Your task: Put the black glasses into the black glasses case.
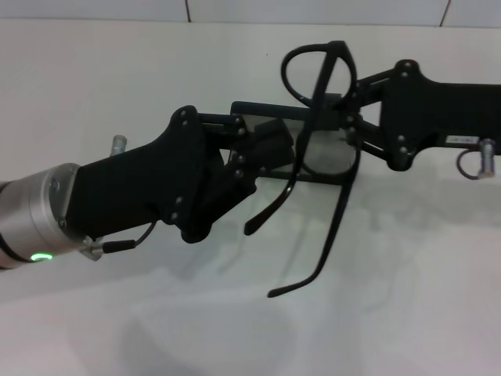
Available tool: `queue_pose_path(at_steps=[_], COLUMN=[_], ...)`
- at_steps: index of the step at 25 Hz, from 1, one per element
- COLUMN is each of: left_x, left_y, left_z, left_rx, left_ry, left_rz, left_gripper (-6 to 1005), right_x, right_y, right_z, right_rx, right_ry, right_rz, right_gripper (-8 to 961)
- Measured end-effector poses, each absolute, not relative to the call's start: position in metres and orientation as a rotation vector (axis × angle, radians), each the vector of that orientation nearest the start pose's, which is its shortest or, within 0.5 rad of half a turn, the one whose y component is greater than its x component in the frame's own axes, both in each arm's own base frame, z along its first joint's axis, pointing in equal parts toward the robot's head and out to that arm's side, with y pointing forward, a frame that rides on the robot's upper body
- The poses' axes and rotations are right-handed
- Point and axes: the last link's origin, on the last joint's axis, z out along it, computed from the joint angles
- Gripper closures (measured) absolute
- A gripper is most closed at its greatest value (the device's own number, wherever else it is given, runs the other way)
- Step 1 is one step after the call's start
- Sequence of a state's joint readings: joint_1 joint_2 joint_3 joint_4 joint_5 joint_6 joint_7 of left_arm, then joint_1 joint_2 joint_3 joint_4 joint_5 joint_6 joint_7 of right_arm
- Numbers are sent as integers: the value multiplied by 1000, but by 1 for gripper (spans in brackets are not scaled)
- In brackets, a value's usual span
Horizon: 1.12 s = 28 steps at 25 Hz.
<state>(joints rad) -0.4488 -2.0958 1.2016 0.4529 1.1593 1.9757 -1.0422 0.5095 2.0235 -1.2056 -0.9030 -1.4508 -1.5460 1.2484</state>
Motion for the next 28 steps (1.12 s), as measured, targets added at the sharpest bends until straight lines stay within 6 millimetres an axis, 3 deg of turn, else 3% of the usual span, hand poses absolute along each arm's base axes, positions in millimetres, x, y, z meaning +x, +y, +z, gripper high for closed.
queue_pose_path(at_steps=[13, 28], left_x=[-195, -201], left_y=[261, 267], left_z=[-18, -30], left_rx=[-2594, -2566], left_ry=[-184, -277], left_rz=[-1724, -1644], left_gripper=[918, 919], right_x=[149, 148], right_y=[340, 335], right_z=[1, -4], right_rx=[-2817, -2837], right_ry=[-120, -125], right_rz=[1034, 1057], right_gripper=[850, 851])
